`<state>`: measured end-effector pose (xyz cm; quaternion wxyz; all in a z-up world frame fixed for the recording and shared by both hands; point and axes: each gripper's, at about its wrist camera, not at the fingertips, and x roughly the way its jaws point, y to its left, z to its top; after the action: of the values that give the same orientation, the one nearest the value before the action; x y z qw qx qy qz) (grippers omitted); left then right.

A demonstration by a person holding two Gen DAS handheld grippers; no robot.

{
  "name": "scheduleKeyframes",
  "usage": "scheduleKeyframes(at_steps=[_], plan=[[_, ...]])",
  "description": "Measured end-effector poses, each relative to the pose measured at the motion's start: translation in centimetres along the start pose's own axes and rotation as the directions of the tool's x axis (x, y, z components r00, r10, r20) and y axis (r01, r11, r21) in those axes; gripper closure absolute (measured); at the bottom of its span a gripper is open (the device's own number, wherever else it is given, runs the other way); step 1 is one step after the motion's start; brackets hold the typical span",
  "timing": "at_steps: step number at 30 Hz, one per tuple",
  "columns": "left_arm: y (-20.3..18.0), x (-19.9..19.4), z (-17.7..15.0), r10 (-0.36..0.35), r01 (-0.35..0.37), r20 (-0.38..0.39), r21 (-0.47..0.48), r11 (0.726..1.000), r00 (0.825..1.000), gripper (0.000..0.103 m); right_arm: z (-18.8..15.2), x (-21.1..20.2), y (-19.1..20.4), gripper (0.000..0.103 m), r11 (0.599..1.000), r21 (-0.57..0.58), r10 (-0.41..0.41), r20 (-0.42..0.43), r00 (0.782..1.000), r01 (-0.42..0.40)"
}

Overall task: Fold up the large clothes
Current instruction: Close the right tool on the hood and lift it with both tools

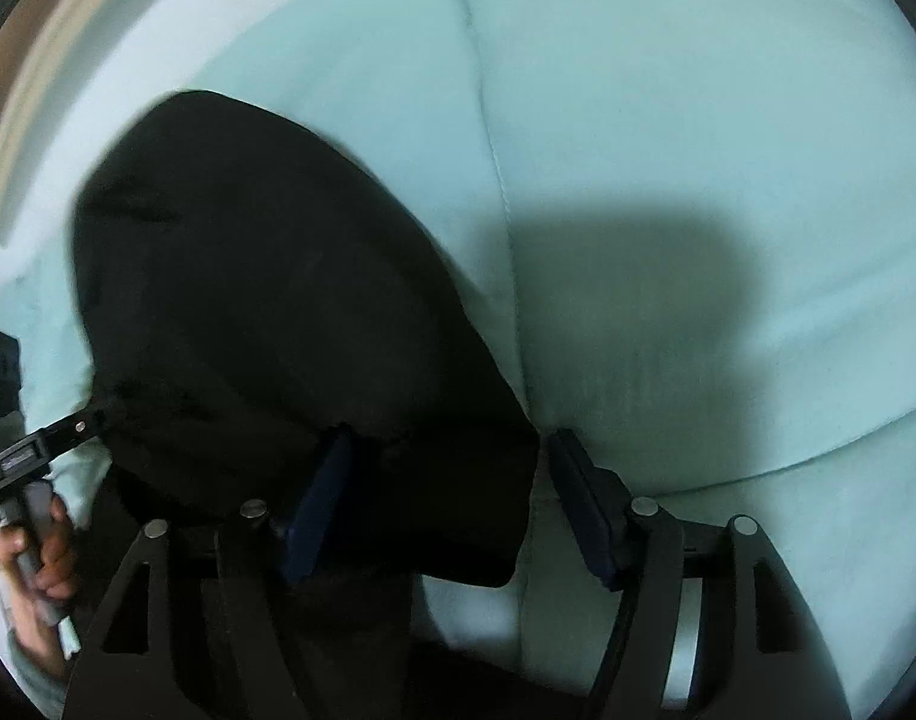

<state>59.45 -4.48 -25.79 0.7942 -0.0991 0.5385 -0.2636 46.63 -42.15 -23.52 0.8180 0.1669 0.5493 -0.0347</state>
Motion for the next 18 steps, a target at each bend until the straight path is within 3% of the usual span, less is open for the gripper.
scheduleKeyframes(at_steps=[5,8,11,13,16,18], plan=[[-0.4,-5.1,0.9,-0.09,0.081,0.13,0.068,0.994,0.987,0.025,1.1,-3.9,-0.7,0.032,0.987,-0.09,0.133,0.022,0.991,-0.131],[1.5,-6.3,2.2,-0.115,0.106,0.151,0.065,0.992,0.982,0.025,2.6,-4.6,-2.1,0.032,0.984,-0.127,0.13,0.033,0.991,-0.125],[4.1,-5.8,3.1,-0.117,0.114,0.125,0.028,0.993,0.985,0.025,4.0,-3.3,-3.4,0.031,0.984,-0.116,0.14,0.0,0.99,-0.139],[5.7,-4.3,3.5,-0.164,0.165,0.074,-0.006,0.986,0.984,0.025,4.4,-1.8,-3.9,0.031,0.979,-0.092,0.18,-0.043,0.983,-0.184],[5.8,-2.0,3.4,-0.209,0.209,0.023,-0.038,0.977,0.978,0.026,2.5,-0.5,-3.9,0.035,0.965,-0.08,0.243,-0.097,0.965,-0.251],[5.8,-0.6,2.9,-0.231,0.23,-0.006,-0.044,0.972,0.973,0.026,2.7,1.5,-3.4,0.055,0.952,-0.065,0.29,-0.131,0.948,-0.3]])
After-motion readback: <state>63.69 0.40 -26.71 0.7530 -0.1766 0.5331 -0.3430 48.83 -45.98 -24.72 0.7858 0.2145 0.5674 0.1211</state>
